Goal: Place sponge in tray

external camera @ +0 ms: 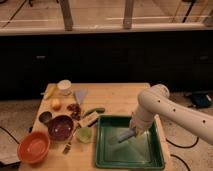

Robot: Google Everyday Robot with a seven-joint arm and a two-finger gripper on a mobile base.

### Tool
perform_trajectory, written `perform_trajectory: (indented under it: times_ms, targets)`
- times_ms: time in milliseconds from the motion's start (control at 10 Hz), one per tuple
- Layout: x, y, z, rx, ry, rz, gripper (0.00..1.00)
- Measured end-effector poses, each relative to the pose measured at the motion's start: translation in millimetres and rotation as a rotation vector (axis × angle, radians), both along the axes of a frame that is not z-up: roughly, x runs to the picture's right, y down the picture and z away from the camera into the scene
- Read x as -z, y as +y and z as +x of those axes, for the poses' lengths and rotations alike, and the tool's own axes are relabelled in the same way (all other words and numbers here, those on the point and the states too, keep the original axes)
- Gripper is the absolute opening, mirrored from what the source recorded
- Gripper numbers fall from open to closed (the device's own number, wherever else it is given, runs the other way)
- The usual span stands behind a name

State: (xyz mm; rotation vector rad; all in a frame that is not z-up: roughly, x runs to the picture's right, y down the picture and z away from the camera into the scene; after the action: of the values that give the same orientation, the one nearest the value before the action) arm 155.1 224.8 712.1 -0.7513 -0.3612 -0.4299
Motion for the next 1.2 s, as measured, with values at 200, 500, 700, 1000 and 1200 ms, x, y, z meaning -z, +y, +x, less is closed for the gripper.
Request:
perform_trajectory:
  times_ms: [200,500,700,1000,1200]
  targets:
    - [0.9,0.0,-2.0,0.021,-0.02,0.005,0.09]
    - [4.0,4.0,-3.1,0.042,-0.039,0.005,0.09]
    - [5.3,4.6,-4.0,0.056,-0.051,0.008,0.09]
    - [7.0,5.5,-6.7,0.082,-0.075,0.011,0.16]
    - [8.9,6.3,-7.0,0.097,-0.091,0.014,0.17]
